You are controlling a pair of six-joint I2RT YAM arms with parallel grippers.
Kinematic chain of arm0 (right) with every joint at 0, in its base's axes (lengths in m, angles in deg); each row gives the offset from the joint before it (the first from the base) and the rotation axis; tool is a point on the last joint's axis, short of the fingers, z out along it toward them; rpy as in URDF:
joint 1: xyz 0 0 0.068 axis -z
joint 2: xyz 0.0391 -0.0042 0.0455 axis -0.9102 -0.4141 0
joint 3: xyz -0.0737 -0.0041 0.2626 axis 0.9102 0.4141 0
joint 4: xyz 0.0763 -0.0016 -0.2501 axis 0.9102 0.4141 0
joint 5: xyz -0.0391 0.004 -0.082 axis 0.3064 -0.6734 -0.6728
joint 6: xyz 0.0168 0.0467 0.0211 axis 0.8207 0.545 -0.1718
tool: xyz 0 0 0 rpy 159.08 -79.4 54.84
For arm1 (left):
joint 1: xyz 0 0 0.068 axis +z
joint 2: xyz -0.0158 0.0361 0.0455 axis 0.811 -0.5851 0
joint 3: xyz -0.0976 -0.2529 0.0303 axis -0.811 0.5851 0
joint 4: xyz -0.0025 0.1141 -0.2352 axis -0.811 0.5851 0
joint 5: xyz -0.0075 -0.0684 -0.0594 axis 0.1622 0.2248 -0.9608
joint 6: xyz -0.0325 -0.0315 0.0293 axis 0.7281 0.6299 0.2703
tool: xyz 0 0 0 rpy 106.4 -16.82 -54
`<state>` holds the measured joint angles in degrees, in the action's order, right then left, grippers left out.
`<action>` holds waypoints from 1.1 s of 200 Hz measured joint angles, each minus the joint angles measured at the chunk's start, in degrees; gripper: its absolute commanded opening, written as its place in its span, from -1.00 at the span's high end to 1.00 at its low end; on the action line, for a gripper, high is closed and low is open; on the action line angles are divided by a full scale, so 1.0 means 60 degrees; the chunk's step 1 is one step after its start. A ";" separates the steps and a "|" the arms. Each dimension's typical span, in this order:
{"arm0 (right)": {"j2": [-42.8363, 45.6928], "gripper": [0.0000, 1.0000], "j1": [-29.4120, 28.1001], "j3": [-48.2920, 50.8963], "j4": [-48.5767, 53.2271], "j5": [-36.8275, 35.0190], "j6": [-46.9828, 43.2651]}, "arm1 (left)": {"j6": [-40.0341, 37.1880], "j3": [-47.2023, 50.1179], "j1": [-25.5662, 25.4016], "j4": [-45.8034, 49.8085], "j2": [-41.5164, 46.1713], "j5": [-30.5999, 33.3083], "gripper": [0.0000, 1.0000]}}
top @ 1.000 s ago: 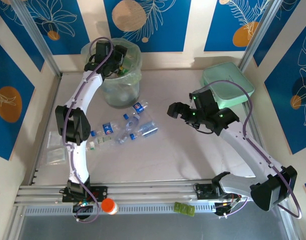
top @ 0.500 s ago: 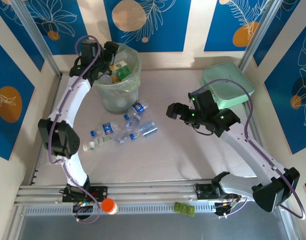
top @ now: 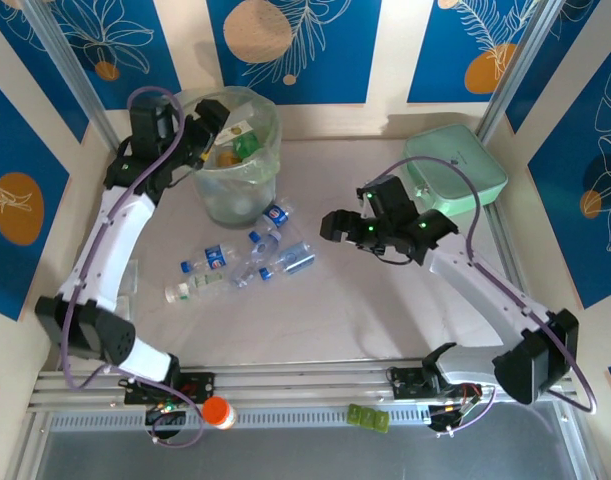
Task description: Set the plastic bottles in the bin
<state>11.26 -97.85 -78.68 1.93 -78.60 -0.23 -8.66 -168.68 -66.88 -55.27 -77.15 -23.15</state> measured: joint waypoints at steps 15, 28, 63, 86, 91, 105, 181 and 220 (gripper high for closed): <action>-0.0441 -0.68 -0.0062 0.0000 -0.0153 0.0142 0.0506 | -0.0382 0.0681 -0.0313 0.0561 0.0962 0.0801 -0.84; -0.0900 -0.64 -0.0098 -0.0004 -0.0244 0.0259 0.1268 | -0.0656 0.1217 -0.0765 0.1009 0.1887 0.1519 -0.85; -0.2503 -0.62 -0.0219 -0.0178 -0.0168 0.0586 0.3595 | -0.1319 0.2874 -0.1366 0.1916 0.4233 0.3155 -0.86; -0.3282 -0.63 -0.0310 -0.0594 0.0160 0.0583 0.4867 | -0.1548 0.3923 -0.1366 0.2401 0.5166 0.4069 -0.86; -0.3413 -0.63 -0.0310 -0.0732 0.0244 0.0557 0.5078 | -0.1570 0.4120 -0.1370 0.2481 0.5282 0.4175 -0.86; -0.3861 -0.65 -0.0310 -0.1304 0.0557 0.0481 0.5672 | -0.1632 0.4666 -0.1370 0.2663 0.5577 0.4375 -0.86; -0.6710 -0.78 -0.0302 -0.3952 0.1672 0.0317 0.7195 | -0.1876 0.5297 -0.1512 0.3045 0.5920 0.4594 -0.88; -0.7723 -0.67 -0.0302 -0.4379 0.1767 0.0499 0.7490 | -0.2116 0.5293 -0.1781 0.3238 0.6076 0.5045 -0.89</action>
<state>-35.08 -99.66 -104.95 12.53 -75.60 44.70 -21.36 -136.92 -77.57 -35.84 -40.69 7.12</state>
